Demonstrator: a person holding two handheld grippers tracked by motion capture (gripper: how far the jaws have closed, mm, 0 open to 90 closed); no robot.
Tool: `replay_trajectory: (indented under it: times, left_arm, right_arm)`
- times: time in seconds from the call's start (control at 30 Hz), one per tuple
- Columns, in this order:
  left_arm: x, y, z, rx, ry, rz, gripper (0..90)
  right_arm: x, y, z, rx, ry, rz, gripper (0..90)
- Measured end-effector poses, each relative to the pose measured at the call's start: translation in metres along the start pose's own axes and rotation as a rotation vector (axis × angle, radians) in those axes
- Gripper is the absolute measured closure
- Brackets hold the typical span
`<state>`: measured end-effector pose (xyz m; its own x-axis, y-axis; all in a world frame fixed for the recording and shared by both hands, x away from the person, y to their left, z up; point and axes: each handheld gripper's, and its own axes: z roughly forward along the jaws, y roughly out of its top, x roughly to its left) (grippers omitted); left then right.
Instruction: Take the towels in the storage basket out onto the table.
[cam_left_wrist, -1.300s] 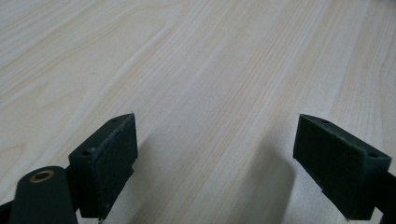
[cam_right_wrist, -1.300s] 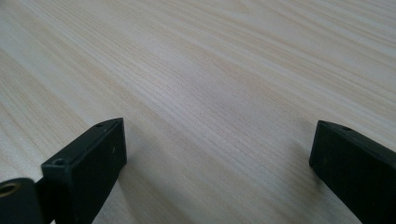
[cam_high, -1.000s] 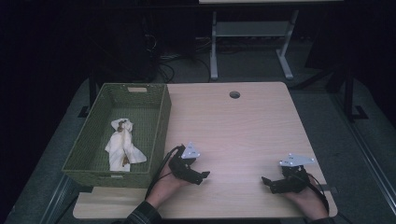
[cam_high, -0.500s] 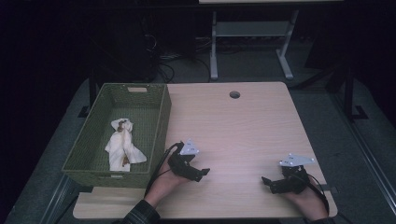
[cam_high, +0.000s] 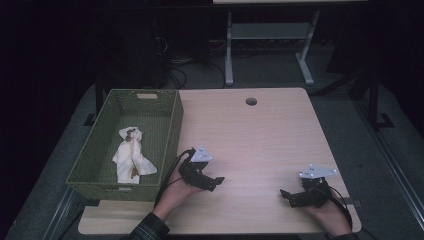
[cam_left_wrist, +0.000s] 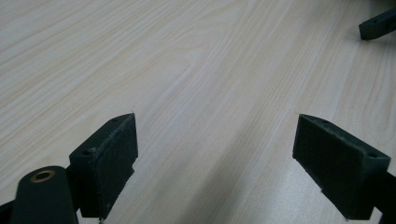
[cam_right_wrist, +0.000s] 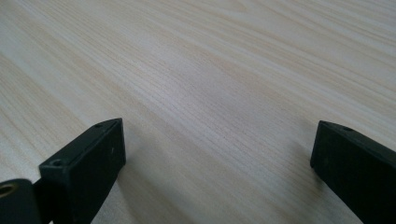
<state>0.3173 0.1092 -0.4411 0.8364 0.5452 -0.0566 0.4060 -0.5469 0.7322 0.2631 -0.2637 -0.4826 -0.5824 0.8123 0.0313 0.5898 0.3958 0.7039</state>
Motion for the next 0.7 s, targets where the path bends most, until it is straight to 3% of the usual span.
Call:
replay_trajectory:
  times: [0.7]
  left_arm:
    - [0.006, 0.017, -0.009, -0.001, 0.017, -0.005, 13.4]
  right_arm:
    - [-0.001, 0.000, 0.000, -0.004, 0.003, -0.009, 2.7]
